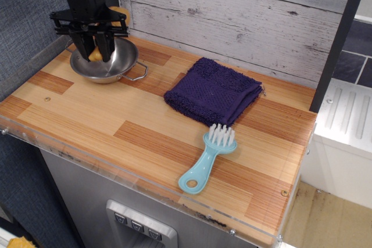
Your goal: Put chicken into wok.
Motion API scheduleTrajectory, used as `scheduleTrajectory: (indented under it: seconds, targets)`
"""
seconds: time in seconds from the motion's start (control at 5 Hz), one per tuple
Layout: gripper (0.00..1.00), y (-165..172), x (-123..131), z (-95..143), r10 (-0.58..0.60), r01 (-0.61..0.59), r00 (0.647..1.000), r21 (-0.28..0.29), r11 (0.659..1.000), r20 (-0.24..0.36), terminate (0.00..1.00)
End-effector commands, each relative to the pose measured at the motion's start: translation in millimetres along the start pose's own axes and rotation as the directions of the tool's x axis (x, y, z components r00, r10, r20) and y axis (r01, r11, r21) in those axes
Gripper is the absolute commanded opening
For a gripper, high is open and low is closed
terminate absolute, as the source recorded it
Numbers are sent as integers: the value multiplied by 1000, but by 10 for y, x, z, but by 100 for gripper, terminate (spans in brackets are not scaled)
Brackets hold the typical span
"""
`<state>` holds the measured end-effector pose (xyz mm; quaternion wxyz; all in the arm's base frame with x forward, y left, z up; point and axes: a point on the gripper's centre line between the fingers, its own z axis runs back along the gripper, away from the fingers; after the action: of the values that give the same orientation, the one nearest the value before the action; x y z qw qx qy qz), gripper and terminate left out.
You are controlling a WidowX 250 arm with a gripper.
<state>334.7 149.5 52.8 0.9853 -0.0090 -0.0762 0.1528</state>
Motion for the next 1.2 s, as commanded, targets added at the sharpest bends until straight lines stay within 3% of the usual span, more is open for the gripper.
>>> scheduleTrajectory:
  seconds: [0.0,0.2,0.4,0.6,1.0]
  targets:
    - [100,80,19,37,-7,8,1000,47,999,-16,0]
    - [100,5,-14,219,-57,56,998,29,998,10,0]
    - [100,-155,-161,580,-156,155,987,29,987,47,0]
    - [100,-290,-305,677,-251,251,967,24,968,31,0]
    - [100,-330,-438,590,-272,273,962,14,962,-25,0]
